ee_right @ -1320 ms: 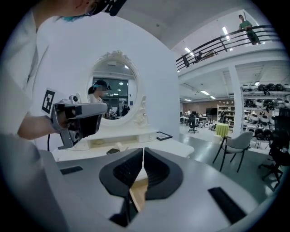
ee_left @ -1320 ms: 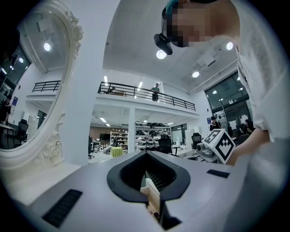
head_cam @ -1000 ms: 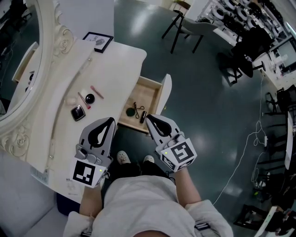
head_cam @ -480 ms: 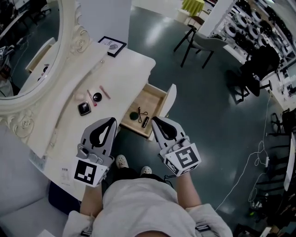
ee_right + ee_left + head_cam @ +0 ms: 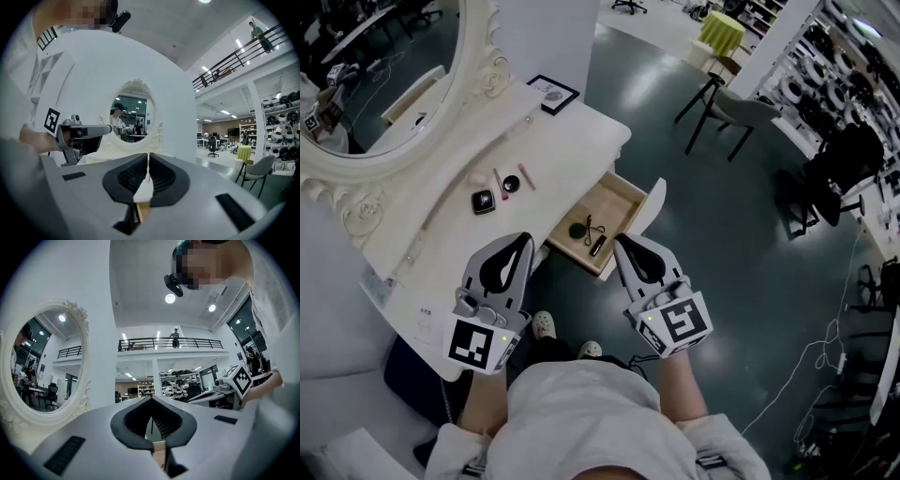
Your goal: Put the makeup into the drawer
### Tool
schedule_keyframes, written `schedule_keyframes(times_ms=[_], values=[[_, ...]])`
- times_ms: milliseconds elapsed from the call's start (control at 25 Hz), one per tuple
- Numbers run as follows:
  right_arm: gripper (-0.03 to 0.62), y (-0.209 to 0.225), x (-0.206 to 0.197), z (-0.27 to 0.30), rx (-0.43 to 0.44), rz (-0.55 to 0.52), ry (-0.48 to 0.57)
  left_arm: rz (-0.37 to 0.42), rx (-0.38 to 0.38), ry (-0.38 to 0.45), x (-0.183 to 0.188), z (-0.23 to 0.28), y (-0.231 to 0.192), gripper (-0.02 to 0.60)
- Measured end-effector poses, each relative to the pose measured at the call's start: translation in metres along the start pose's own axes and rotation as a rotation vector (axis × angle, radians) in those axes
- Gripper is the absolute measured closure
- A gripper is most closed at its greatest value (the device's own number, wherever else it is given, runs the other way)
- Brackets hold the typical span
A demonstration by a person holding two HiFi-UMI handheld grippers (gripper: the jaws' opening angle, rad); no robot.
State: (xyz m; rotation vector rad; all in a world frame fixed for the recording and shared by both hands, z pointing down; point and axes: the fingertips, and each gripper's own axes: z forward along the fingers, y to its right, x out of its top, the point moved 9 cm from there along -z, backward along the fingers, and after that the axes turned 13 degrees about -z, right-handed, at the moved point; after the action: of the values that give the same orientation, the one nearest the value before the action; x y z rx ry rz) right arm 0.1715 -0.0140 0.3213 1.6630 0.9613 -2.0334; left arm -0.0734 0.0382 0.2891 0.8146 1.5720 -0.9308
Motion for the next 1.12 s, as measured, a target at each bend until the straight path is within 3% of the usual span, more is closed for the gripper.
schedule_keyframes(times_ms=[200, 1120], values=[[0.568, -0.001, 0.007, -0.013, 0.031, -0.011, 0.033, 0.012, 0.035, 0.052, 0.008, -0.010, 0.020, 0.569], [0.568, -0.007, 0.013, -0.071, 0.076, -0.010, 0.094, 0.047, 0.096, 0.097, 0.013, -0.042, 0.086, 0.569]])
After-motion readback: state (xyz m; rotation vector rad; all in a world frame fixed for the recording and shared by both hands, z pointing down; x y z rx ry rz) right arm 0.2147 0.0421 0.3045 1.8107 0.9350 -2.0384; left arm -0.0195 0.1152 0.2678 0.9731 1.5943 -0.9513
